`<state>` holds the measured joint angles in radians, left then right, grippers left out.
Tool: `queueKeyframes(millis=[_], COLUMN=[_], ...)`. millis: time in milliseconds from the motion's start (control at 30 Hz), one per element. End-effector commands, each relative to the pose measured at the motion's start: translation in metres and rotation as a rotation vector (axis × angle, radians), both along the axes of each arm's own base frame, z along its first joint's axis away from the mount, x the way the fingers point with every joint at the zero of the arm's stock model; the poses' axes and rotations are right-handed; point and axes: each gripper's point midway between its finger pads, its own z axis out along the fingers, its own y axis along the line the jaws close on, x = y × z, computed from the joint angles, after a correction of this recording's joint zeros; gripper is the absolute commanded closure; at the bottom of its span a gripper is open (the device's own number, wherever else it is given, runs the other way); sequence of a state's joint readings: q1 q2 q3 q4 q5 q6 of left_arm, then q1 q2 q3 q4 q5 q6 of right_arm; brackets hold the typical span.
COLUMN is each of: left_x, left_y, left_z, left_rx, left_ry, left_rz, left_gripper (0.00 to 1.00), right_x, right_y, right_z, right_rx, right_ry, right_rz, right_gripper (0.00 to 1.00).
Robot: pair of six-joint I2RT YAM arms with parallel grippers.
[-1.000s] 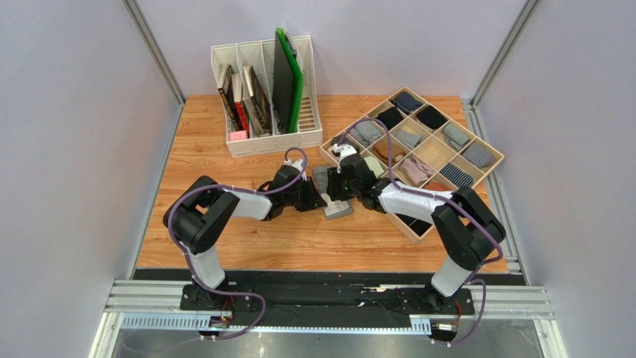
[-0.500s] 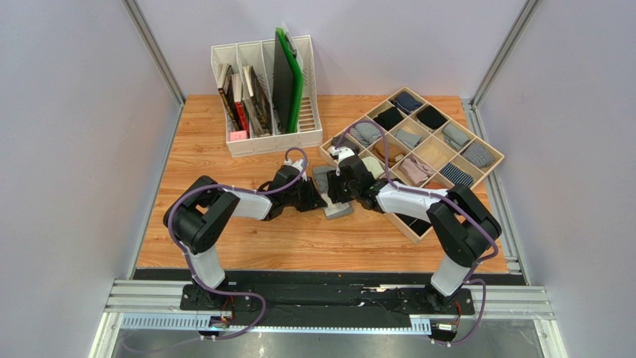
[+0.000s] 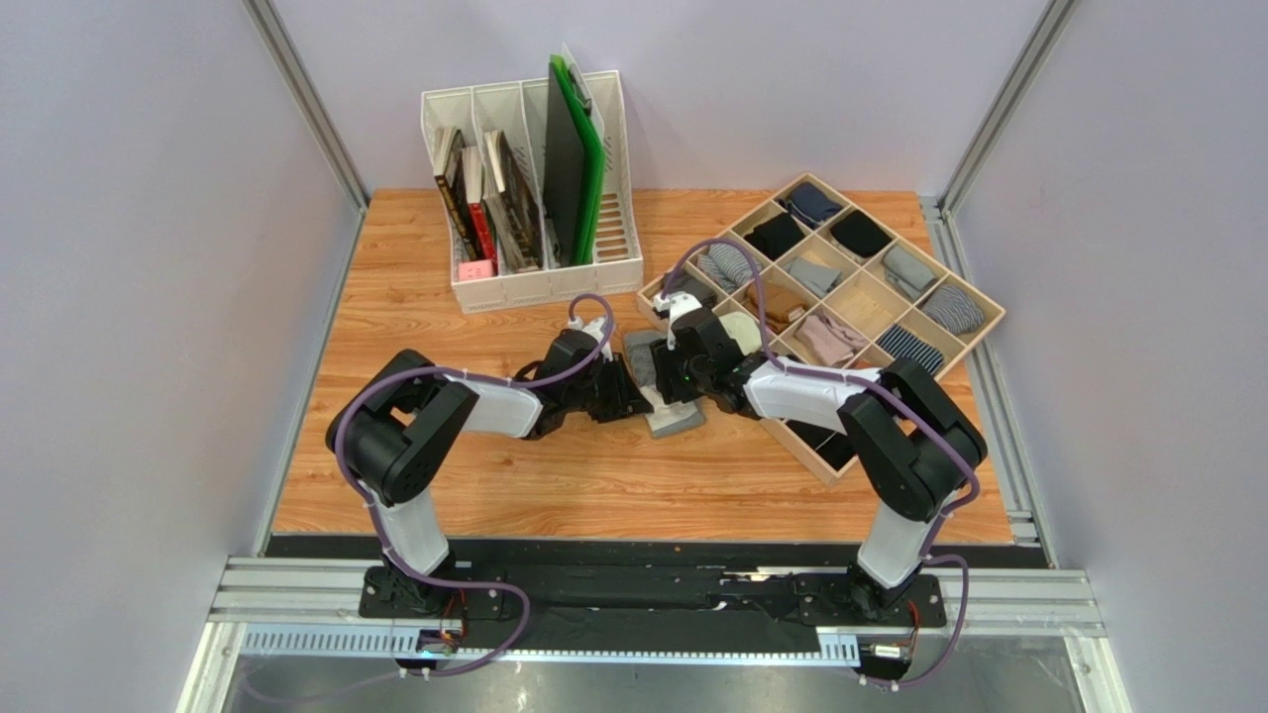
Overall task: Roll the underwear
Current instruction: Roll the underwear to the center of the board.
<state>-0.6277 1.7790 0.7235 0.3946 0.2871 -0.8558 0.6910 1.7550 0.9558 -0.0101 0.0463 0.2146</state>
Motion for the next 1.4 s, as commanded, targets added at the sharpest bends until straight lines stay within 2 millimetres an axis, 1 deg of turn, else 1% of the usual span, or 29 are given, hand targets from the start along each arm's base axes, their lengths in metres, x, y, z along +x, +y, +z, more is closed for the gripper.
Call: queueKeyframes(millis=[0,33,67,133,167,233,267,333,367,467,500,633,800,1000,1033,1100,1133,1167,1200,1233,1267,1300,1333,1367], left_x=[-0.002,-0.003,-0.002,-0.002,-0.001,-0.001,-0.002,-0.002,-0.002,-0.002,-0.002,-0.001,-0.001,0.001,0.002,0.003,0.003,0.004,0.003,0.004,0.004,0.004,0.004,0.007], left_y=[0.001,0.000,0.001,0.000,0.000,0.000,0.000,-0.001,0.000,-0.001,-0.001,-0.001,-0.003,-0.004,-0.005,-0.004,-0.005,-0.004,-0.004,-0.003,-0.002,-0.001,0.000,-0.001], left_z=[-0.009,-0.009,-0.009,-0.010,-0.010,-0.011,-0.011,-0.012,-0.013,-0.013,-0.014,-0.015,-0.017,-0.016,-0.015,-0.017,-0.016,-0.017,-0.018,-0.020,-0.020,-0.020,-0.021,-0.020], left_rx=[0.028,0.027,0.029,0.028,0.030,0.031,0.031,0.031,0.032,0.030,0.029,0.036,0.040,0.035,0.034,0.043,0.044,0.050,0.055,0.066,0.076,0.082,0.092,0.094], left_ry=[0.014,0.015,0.016,0.016,0.016,0.017,0.019,0.024,0.025,0.029,0.028,0.034,0.039,0.036,0.033,0.039,0.037,0.040,0.043,0.042,0.044,0.044,0.040,0.035], left_rz=[-0.016,-0.019,-0.016,-0.019,-0.019,-0.019,-0.020,-0.019,-0.020,-0.024,-0.025,-0.024,-0.028,-0.030,-0.029,-0.026,-0.030,-0.027,-0.030,-0.029,-0.029,-0.032,-0.032,-0.032], left_gripper=[0.77,0.77,0.77,0.77,0.77,0.77,0.77,0.77,0.77,0.77,0.77,0.77,0.77,0.76,0.75,0.73,0.72,0.72,0.72,0.72,0.72,0.72,0.72,0.72], right_x=[0.018,0.018,0.017,0.016,0.015,0.015,0.015,0.015,0.015,0.010,0.010,0.010,0.011,0.017,0.017,0.018,0.017,0.016,0.017,0.014,0.011,0.009,0.002,-0.003], right_y=[0.001,0.001,0.001,0.003,0.002,0.002,0.002,0.001,0.001,-0.006,-0.008,-0.016,-0.027,-0.029,-0.029,-0.027,-0.026,-0.027,-0.027,-0.030,-0.030,-0.033,-0.037,-0.038], right_z=[0.015,0.015,0.013,0.012,0.011,0.012,0.013,0.017,0.022,0.022,0.026,0.032,0.029,0.017,0.015,0.019,0.021,0.025,0.039,0.044,0.052,0.057,0.071,0.075], right_rx=[0.006,0.004,0.005,0.008,0.006,0.005,0.007,0.011,0.020,0.000,0.000,-0.022,-0.064,-0.097,-0.101,-0.093,-0.094,-0.092,-0.073,-0.077,-0.069,-0.073,-0.061,-0.061], right_ry=[-0.060,-0.059,-0.055,-0.048,-0.044,-0.046,-0.047,-0.056,-0.064,-0.049,-0.057,-0.076,-0.085,-0.076,-0.073,-0.076,-0.075,-0.077,-0.100,-0.103,-0.113,-0.123,-0.147,-0.160], right_rz=[-0.012,-0.012,-0.009,0.003,0.005,0.002,-0.001,-0.004,-0.007,-0.015,-0.023,-0.046,-0.082,-0.100,-0.098,-0.094,-0.088,-0.086,-0.087,-0.087,-0.083,-0.089,-0.087,-0.074], right_gripper=[0.63,0.65,0.70,0.77,0.86,0.97,1.00,1.00,1.00,1.00,1.00,1.00,1.00,1.00,0.99,0.91,0.77,0.71,0.64,0.61,0.53,0.50,0.46,0.46])
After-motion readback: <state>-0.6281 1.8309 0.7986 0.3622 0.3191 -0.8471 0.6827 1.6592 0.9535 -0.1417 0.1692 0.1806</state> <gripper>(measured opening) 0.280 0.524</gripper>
